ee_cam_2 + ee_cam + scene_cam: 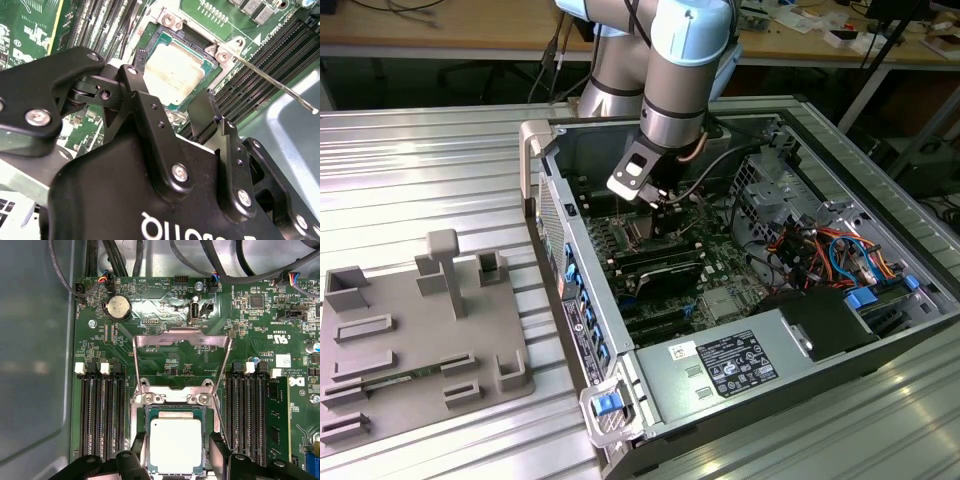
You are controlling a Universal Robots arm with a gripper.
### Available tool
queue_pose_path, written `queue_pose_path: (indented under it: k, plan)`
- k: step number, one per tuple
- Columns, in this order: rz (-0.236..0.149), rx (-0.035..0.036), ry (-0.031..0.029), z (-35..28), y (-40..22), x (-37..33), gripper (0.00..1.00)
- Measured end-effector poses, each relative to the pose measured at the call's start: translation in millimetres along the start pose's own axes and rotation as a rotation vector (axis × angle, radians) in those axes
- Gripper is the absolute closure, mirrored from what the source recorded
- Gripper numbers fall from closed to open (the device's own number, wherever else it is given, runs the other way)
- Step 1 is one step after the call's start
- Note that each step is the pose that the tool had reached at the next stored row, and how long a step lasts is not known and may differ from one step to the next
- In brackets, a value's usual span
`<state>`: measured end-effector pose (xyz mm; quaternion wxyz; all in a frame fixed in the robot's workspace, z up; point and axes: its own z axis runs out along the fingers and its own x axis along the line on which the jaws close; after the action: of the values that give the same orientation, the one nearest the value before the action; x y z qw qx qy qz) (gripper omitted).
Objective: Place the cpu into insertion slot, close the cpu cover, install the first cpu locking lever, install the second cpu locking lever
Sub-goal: 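Place the cpu into insertion slot, then close the cpu cover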
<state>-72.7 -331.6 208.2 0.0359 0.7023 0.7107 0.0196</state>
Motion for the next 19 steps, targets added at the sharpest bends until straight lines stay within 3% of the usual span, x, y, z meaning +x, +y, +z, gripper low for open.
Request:
queue_pose_path:
  k: [1,5,6,9,19]
  plan:
    - [0.000,0.0000,0.0001,0.0,0.0,0.0,0.39]
    - [0.000,0.0004,-0.0004,-1.3,0.0,-0.1,0.65]
    - [0.000,0.0002,-0.0003,-2.8,0.2,-0.1,0.65]
    - [0.000,-0.0002,0.0003,-5.3,0.4,-0.1,0.89]
    - [0.000,0.0000,0.0001,-5.6,0.4,-0.1,0.89]
